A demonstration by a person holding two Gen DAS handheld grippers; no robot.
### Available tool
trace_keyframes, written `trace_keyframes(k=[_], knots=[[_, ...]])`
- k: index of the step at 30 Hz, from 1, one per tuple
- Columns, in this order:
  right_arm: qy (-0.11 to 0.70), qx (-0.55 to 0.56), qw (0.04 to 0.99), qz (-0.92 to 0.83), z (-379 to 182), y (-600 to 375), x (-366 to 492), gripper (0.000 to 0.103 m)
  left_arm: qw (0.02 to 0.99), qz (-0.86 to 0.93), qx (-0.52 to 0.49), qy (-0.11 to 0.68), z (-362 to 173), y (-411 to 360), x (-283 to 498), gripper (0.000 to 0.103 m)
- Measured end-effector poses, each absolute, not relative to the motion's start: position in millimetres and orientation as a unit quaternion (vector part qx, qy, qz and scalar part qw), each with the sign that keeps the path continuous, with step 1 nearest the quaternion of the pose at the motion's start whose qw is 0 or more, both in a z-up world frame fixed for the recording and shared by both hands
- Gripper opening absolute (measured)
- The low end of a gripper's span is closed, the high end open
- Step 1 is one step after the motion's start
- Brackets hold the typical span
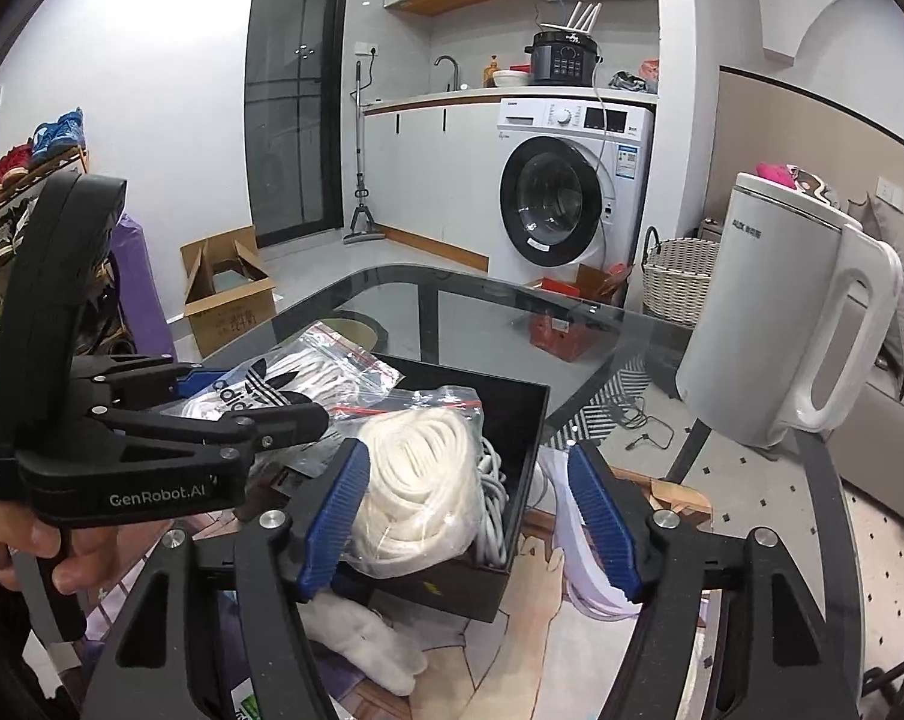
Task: Organize soft objects
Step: 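Lift the adidas bag and rope bag and carry both over the black box, then open both tools to drop the two bags into the box, then withdraw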
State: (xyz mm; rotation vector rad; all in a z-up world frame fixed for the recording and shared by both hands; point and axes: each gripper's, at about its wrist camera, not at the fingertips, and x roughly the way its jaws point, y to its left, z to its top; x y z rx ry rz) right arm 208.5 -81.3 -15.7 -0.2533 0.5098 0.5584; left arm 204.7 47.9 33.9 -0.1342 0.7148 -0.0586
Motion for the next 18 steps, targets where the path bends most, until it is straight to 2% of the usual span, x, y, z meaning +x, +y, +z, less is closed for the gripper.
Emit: trace_keyframes(k=[10, 13, 14, 18], knots=[[0.281, -0.137, 0.911, 0.271, -33, -62, 236, 0.074, 0.935, -0.031, -0.06, 0.348, 28, 48, 211, 0.052], [0.283, -0.152, 0.909, 0.267, -38, -55, 244, 0.075, 0.937, -0.023, -0.049, 0.344, 26, 48, 212, 0.049], [0.283, -0.154, 0.909, 0.266, -39, -55, 245, 0.077, 0.938, -0.023, -0.046, 0.341, 26, 48, 212, 0.049], [0.277, -0.152, 0.913, 0.258, -36, -62, 239, 0.078, 0.94, -0.022, -0.033, 0.339, 24, 44, 211, 0.055]])
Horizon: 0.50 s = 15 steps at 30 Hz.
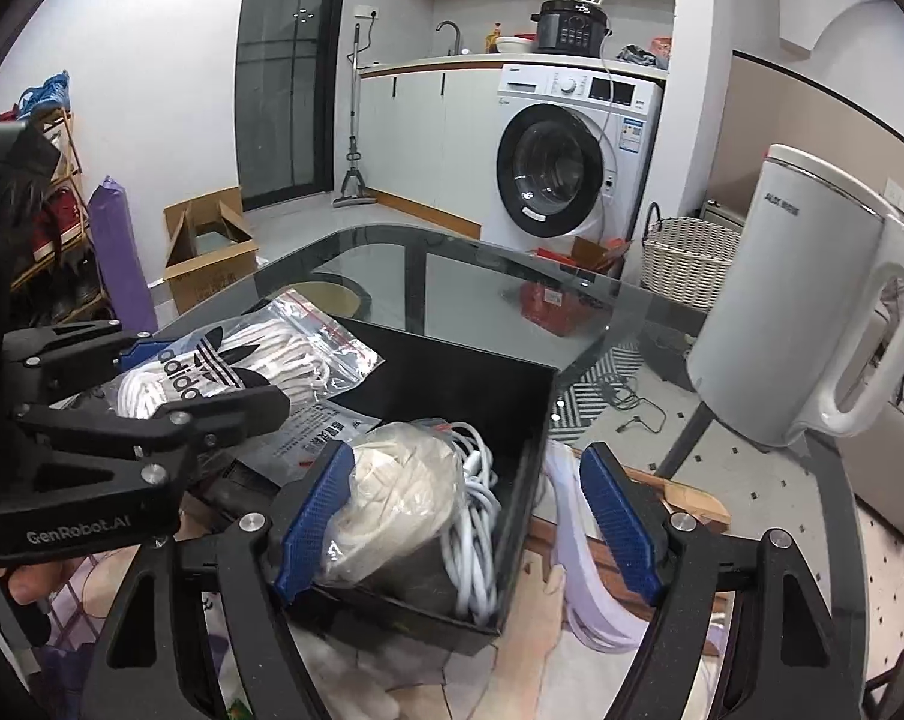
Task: Organize soft objects
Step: 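Open both tools to drop the two bags into the box, then withdraw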
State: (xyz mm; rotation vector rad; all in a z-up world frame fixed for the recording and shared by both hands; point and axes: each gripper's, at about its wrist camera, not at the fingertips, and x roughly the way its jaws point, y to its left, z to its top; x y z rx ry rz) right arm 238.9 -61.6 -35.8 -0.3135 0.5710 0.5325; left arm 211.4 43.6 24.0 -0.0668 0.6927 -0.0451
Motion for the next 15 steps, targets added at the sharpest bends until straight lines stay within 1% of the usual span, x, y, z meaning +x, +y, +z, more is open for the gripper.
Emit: trace_keyframes(k=[1, 3, 4, 5, 8, 10, 12, 14, 15], knots=[[0.274, -0.147, 0.913, 0.262, -33, -66, 236, 0.079, 0.94, -0.021, -0.028, 0.339, 24, 41, 211, 0.057], [0.265, -0.136, 0.917, 0.265, -25, -76, 225, 0.081, 0.939, -0.028, -0.02, 0.341, 23, 36, 209, 0.07], [0.261, -0.132, 0.919, 0.265, -23, -80, 221, 0.082, 0.938, -0.034, -0.017, 0.343, 23, 33, 208, 0.073], [0.257, -0.128, 0.92, 0.265, -19, -85, 217, 0.083, 0.937, -0.041, -0.013, 0.346, 22, 30, 207, 0.08], [0.251, -0.122, 0.925, 0.258, -10, -100, 204, 0.087, 0.938, -0.044, -0.02, 0.345, 24, 29, 203, 0.082], [0.252, -0.118, 0.926, 0.256, -7, -108, 198, 0.088, 0.937, -0.057, -0.037, 0.344, 26, 32, 200, 0.086], [0.257, -0.111, 0.925, 0.256, -5, -115, 194, 0.091, 0.938, -0.07, -0.051, 0.336, 30, 35, 192, 0.096], [0.265, -0.101, 0.924, 0.257, -7, -121, 190, 0.094, 0.941, -0.07, -0.055, 0.326, 34, 36, 182, 0.103], [0.268, -0.098, 0.923, 0.258, -8, -122, 186, 0.095, 0.942, -0.063, -0.053, 0.324, 35, 36, 178, 0.103]])
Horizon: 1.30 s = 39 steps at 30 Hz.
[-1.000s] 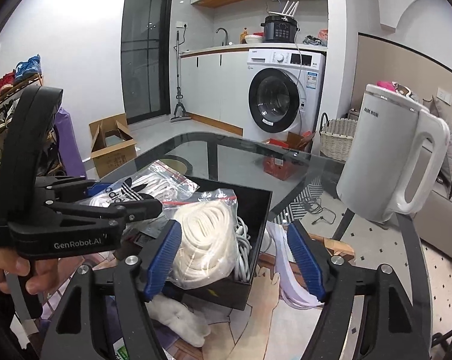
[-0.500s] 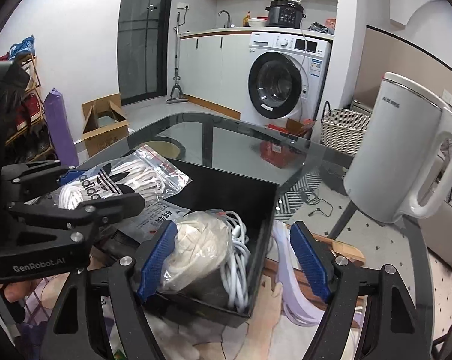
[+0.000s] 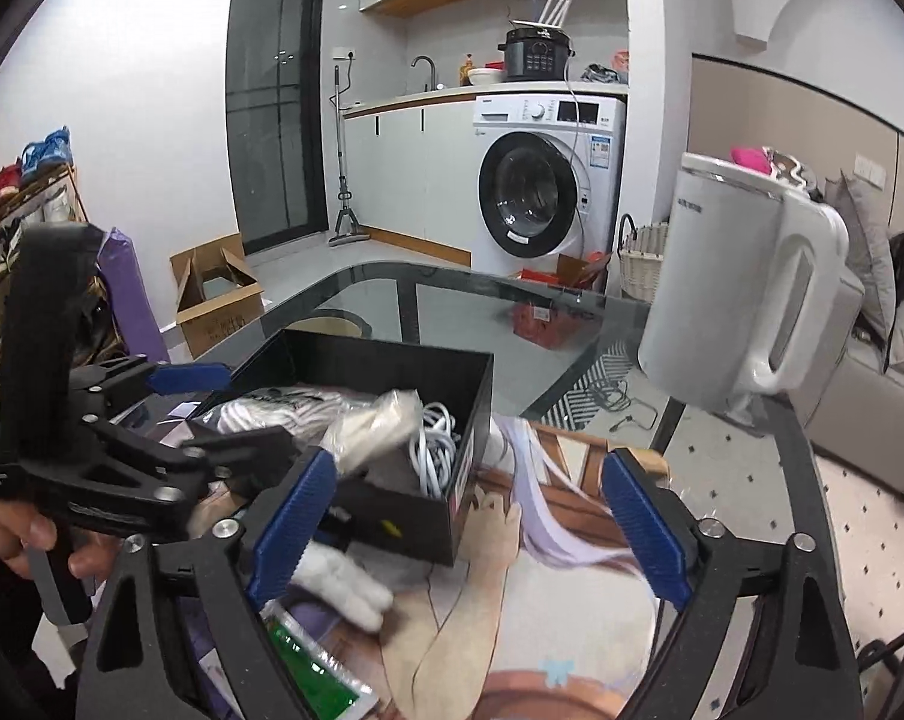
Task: Organize soft objects
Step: 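Open both tools to drop the two bags into the box, then withdraw, then grasp the green-printed sachet with the right tool while the left tool grasps the white plush doll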
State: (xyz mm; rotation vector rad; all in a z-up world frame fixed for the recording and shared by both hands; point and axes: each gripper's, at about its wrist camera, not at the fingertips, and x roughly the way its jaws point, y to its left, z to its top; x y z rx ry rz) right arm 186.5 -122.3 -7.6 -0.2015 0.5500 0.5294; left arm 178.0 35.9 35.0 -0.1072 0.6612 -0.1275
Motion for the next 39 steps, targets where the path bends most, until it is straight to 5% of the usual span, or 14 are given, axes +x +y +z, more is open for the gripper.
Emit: trace_keyframes(k=[6, 39], knots=[[0.284, -0.089, 0.917, 0.266, -18, -125, 174, 0.102, 0.941, -0.044, -0.045, 0.332, 29, 44, 152, 0.103], [0.412, -0.104, 0.846, 0.323, -99, -116, 110, 0.102, 0.95, -0.017, -0.029, 0.309, 16, 38, 83, 0.103]])
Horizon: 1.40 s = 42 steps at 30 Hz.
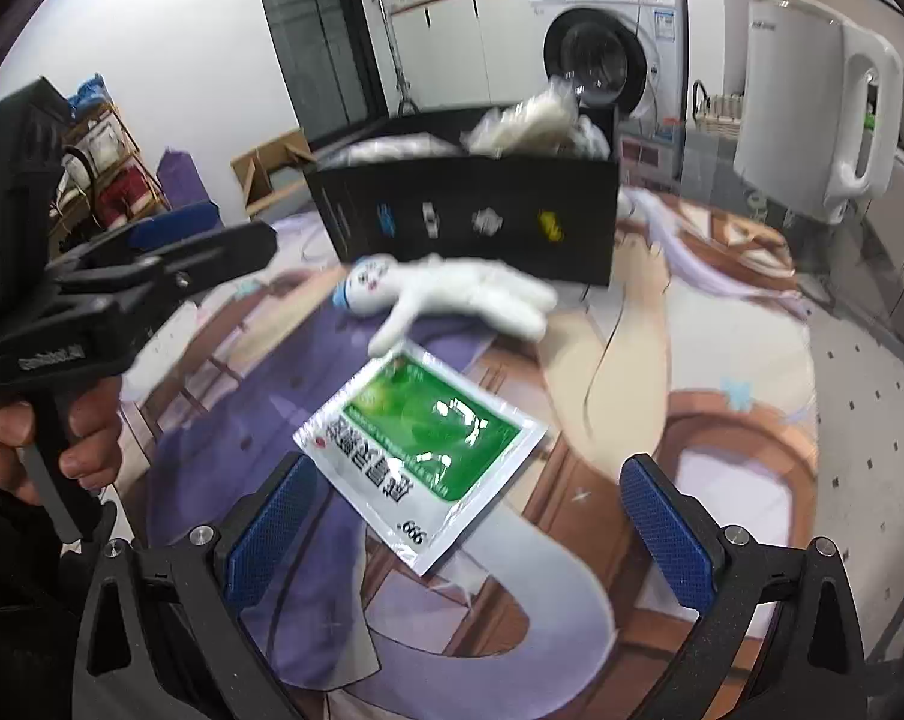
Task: Organize soft objects
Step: 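Grasp the green-printed sachet with the right tool while the left tool grasps the white plush doll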
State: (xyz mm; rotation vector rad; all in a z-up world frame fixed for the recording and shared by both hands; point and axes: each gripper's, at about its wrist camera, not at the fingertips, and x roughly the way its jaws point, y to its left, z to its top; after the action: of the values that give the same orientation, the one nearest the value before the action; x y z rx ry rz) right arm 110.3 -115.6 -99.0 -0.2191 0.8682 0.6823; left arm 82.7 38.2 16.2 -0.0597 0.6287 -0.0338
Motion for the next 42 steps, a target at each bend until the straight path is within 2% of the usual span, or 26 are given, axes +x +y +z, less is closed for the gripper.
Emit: trace_keyframes(k=[13, 24, 34, 42], knots=[[0.401, -0.198, 0.834, 0.324, -107, -84, 100, 0.103, 0.944, -0.021, -0.032, 0.328, -3, 43, 84, 0.103], [0.407, -0.24, 0.807, 0.355, -103, -85, 131, 0.103, 0.94, -0.034, -0.049, 0.336, -10, 48, 87, 0.103], [0.415, -0.254, 0.755, 0.439, -104, -78, 104, 0.102, 0.939, -0.04, -0.046, 0.338, -12, 46, 87, 0.103], [0.412, -0.243, 0.779, 0.406, -103, -72, 120, 0.098, 0.938, -0.043, -0.049, 0.34, -13, 47, 88, 0.103]])
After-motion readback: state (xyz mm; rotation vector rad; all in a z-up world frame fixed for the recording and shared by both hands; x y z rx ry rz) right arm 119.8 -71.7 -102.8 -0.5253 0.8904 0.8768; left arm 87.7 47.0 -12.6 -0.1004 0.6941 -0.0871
